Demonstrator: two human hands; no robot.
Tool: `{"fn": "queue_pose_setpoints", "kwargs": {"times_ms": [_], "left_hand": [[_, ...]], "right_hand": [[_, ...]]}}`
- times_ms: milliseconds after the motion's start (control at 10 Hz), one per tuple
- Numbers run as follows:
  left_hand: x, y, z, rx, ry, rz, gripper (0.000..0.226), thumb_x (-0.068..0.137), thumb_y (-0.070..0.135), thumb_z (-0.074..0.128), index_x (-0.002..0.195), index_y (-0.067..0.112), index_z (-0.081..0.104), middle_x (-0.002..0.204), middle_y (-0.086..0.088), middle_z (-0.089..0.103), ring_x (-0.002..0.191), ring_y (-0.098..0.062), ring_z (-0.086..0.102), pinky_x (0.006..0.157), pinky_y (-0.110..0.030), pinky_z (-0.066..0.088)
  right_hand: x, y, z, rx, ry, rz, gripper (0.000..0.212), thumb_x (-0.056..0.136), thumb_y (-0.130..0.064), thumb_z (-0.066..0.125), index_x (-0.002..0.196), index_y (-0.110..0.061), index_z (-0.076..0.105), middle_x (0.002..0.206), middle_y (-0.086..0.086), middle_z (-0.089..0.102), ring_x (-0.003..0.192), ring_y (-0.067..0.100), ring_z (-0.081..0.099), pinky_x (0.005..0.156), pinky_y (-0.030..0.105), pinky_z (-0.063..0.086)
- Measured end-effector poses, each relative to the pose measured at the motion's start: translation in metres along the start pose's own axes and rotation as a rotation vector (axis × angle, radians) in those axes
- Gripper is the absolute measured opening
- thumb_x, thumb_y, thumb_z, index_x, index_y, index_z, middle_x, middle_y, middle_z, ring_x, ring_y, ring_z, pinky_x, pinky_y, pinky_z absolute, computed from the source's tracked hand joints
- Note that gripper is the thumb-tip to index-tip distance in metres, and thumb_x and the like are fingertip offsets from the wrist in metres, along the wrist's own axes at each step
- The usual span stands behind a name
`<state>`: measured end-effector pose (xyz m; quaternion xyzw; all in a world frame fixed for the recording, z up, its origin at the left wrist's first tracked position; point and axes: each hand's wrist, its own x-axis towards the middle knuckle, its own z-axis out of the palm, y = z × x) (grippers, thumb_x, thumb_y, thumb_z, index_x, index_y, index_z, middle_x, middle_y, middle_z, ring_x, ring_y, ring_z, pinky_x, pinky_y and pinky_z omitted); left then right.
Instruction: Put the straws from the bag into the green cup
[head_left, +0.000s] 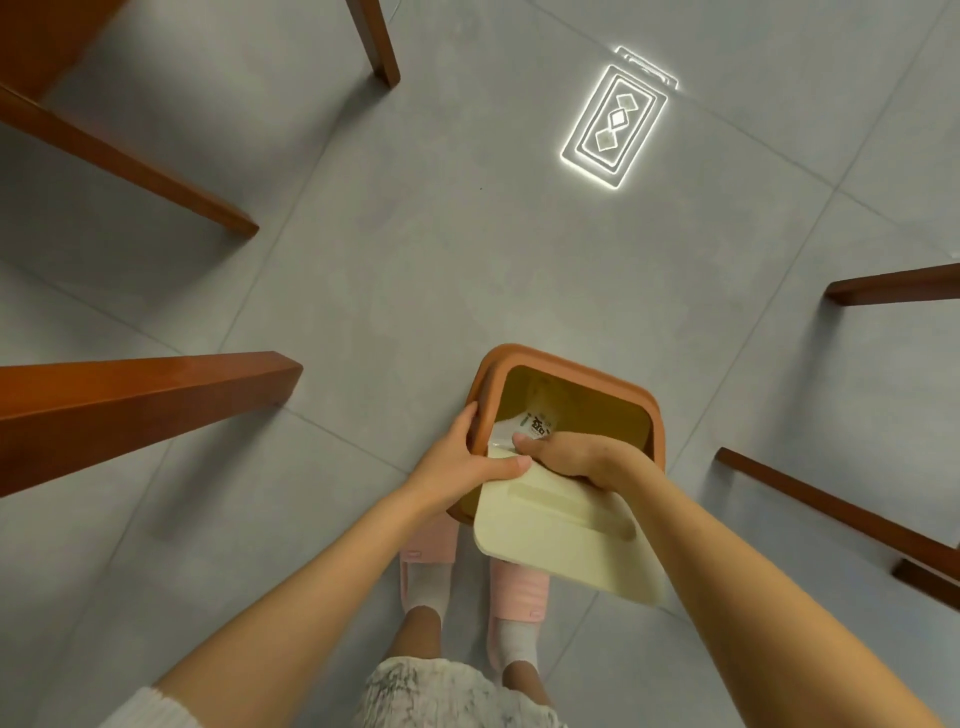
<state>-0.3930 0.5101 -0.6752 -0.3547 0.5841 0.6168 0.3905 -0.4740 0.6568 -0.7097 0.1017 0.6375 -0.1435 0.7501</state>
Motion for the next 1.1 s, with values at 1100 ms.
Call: {"fn": "queue_pose_setpoints", "kwargs": {"times_ms": [1100], "left_hand": [[-0.044,-0.011,0.0,0.652,0.27,0.132,0.093,0.077,0.027,0.071,0.145,0.017,0.008,0.141,-0.016,0.035,0.123,-0.031,0.043,0.099,-0.039,0.04]], "right_hand": [[-0.1,0.05,0.052,-0.916,1.129,-0.368,0.074,0.055,-0.023,0.089,0.121,-0.01,0.058,0.114,0.02,0.063,0.095,0.039,0.06,0.093,0.055,0.042]]}}
